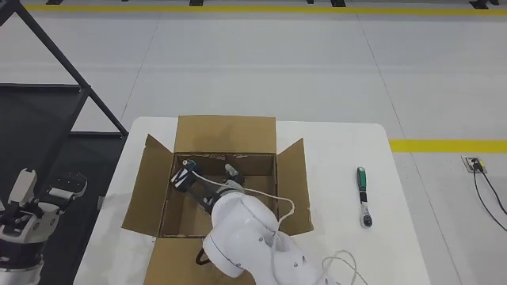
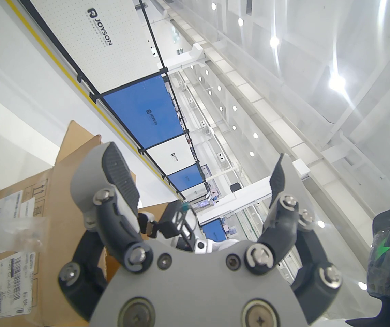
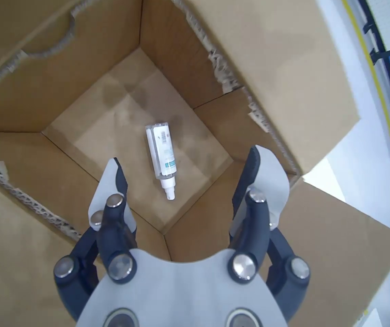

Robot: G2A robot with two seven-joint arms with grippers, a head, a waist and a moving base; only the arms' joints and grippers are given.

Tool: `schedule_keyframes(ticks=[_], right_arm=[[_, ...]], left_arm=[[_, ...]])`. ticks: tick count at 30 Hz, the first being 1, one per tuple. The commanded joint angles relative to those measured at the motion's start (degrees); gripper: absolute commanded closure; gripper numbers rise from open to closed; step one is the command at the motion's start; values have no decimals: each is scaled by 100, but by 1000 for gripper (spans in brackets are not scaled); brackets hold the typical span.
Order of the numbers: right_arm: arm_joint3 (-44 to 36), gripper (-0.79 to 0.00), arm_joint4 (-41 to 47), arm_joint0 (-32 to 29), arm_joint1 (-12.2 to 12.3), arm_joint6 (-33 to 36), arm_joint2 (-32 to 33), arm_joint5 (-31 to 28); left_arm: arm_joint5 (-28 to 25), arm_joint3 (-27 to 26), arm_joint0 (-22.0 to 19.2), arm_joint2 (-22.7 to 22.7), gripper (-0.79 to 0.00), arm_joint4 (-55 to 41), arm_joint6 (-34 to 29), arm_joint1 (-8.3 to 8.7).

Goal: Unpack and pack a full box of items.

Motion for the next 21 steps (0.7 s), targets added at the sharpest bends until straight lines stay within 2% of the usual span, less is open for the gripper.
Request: schedule_keyframes(ticks=[1, 9, 15, 18, 21], right_arm=[[-341, -785, -141, -117, 5, -80, 32, 103], [-2190, -785, -1062, -1233, 151, -460, 614, 567], [-3405, -785, -1509, -2327, 290, -715, 1226, 518], [-3967, -785, -1621, -2937, 357, -893, 1573, 480], [-4053, -785, -1260, -3310, 393, -1287, 2121, 558]], left_arm=[[0, 0, 0, 0, -785, 0, 0, 0], [0, 0, 0, 0, -785, 0, 0, 0], [0, 0, 0, 0, -785, 0, 0, 0], [0, 0, 0, 0, -785, 0, 0, 0], [0, 0, 0, 0, -785, 0, 0, 0]])
